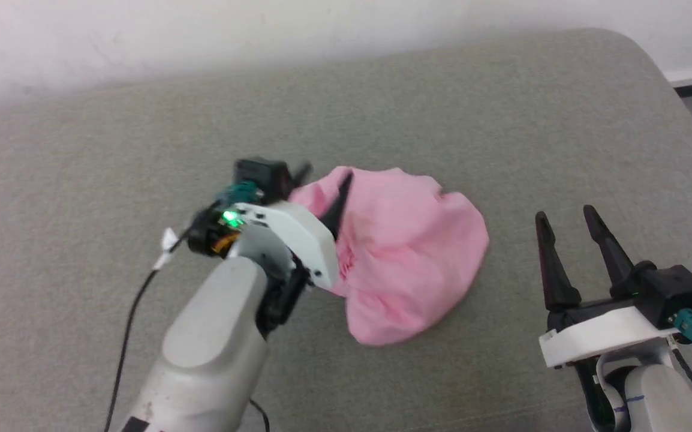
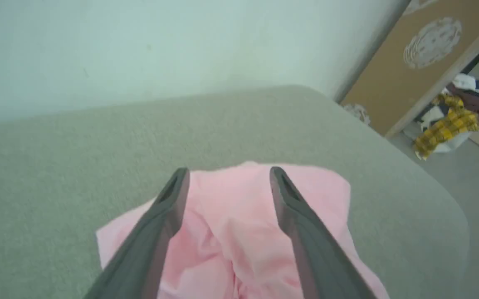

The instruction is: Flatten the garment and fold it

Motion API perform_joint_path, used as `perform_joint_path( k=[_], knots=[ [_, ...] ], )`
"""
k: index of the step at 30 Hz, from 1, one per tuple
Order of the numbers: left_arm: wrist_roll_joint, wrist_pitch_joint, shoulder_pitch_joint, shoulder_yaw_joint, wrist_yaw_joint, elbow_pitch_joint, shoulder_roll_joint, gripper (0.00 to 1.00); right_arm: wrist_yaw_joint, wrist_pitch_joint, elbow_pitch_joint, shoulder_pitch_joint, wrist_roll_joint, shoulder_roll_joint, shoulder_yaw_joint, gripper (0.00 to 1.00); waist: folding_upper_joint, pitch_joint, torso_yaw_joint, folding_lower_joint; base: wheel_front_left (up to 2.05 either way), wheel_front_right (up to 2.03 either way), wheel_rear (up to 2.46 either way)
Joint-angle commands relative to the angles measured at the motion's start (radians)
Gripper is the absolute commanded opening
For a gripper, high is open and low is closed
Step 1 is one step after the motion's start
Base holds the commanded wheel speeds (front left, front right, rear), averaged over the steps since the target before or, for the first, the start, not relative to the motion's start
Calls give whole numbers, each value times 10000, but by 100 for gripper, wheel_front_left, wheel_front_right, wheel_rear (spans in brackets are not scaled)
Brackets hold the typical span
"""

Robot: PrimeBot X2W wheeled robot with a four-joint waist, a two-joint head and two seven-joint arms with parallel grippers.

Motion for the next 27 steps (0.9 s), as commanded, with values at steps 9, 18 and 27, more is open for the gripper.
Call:
perform_joint_path(
  k=[9, 18, 27],
  knots=[
    [789, -3260, 1753, 1308, 1141, -1756, 635, 100, -9, 220, -282, -194, -324, -3, 193, 100, 0, -204, 1086, 0, 0, 0, 0],
    [2069, -3287, 3920, 3224, 1139, -4634, 202, 100, -9, 1995, 143, -2065, -1136, -14, 1934, 100, 0, 214, 1865, 0, 0, 0, 0],
    [2629, -3288, 4418, 3876, 798, -5378, -294, 100, -9, 6106, 2857, -4236, -241, -391, 4674, 100, 0, 740, 2954, 0, 0, 0, 0]
  ],
)
